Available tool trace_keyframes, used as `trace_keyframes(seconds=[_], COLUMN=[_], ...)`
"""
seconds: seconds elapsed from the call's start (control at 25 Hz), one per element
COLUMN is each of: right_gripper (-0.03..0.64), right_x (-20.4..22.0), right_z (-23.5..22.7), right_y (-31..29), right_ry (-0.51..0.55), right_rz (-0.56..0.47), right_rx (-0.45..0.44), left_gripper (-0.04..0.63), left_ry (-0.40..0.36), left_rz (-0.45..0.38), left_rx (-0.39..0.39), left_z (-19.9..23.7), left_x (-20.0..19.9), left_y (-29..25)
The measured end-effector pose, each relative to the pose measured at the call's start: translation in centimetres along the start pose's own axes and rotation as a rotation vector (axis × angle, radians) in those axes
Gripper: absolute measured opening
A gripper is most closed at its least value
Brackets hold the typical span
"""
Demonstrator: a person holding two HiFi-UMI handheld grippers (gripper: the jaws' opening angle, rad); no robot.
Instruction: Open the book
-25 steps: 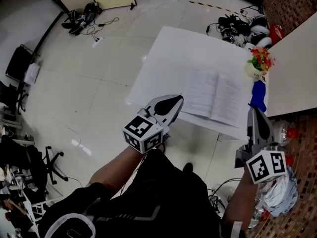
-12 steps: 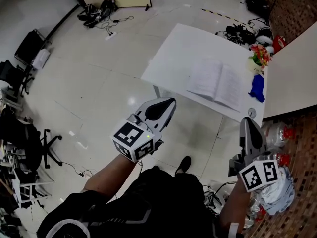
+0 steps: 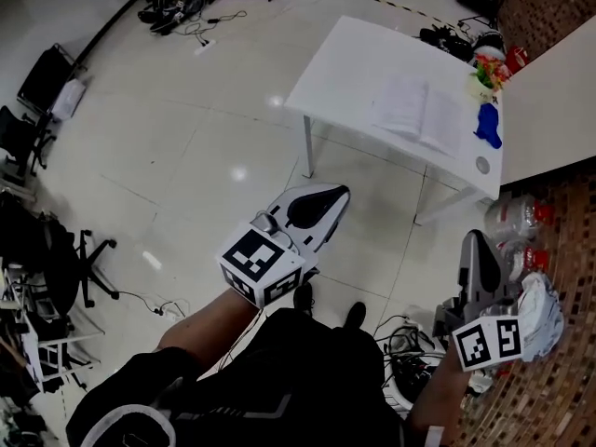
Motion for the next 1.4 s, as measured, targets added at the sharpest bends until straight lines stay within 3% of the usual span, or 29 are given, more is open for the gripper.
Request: trace_keyframes(seconds=[0.2, 0.36, 0.52, 0.64, 0.8, 0.96, 1.2, 1.4], right_gripper=[0.002, 0.002, 0.002, 0.002, 0.002, 0.002, 0.002, 0.002], right_x=[1.4, 4.0, 7.2, 8.2, 8.2, 8.9, 10.2, 10.9], right_z=[0.5, -0.5, -2.6, -2.0, 0.4, 4.5, 14.0, 19.4], right_y=[6.8, 13.3, 18.1, 21.2, 24.0, 25.8, 28.6, 30.3], right_ry=[0.043, 0.055, 0.011, -0.03, -0.008, 0.013, 0.007, -0.002], right_rz=[-0.039, -0.073, -0.038, -0.04, -0.055, -0.058, -0.064, -0.058], right_rx=[-0.012, -0.024, -0.066, -0.071, -0.085, -0.089, -0.018, 0.017], left_gripper=[-0.005, -0.005, -0.005, -0.005, -0.005, -0.005, -0.005, -0.005], left_ry=[-0.05, -0.151, -0.068, -0.05, -0.04, -0.082, -0.002, -0.024], left_rz=[-0.027, -0.03, 0.021, 0.045, 0.043, 0.008, -0.02, -0.053], left_rx=[0.004, 0.016, -0.021, -0.029, -0.031, 0.009, 0.05, 0.052], left_z=[-7.0, -15.6, -22.3, -25.2, -27.3, -28.6, -26.2, -24.3], left_x=[0.3, 1.6, 4.1, 4.9, 5.7, 7.0, 10.0, 10.3], left_y=[2.2, 2.9, 3.3, 5.6, 8.6, 12.3, 20.6, 25.6])
Point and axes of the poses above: the fingertips, and each gripper's own axes: y backward along the fingers, z to its left, x out of its underside, the point moved 9 cm from there along y, backward along the fingers, and after that the axes turned 10 degrees about z, right-handed, at the moved point
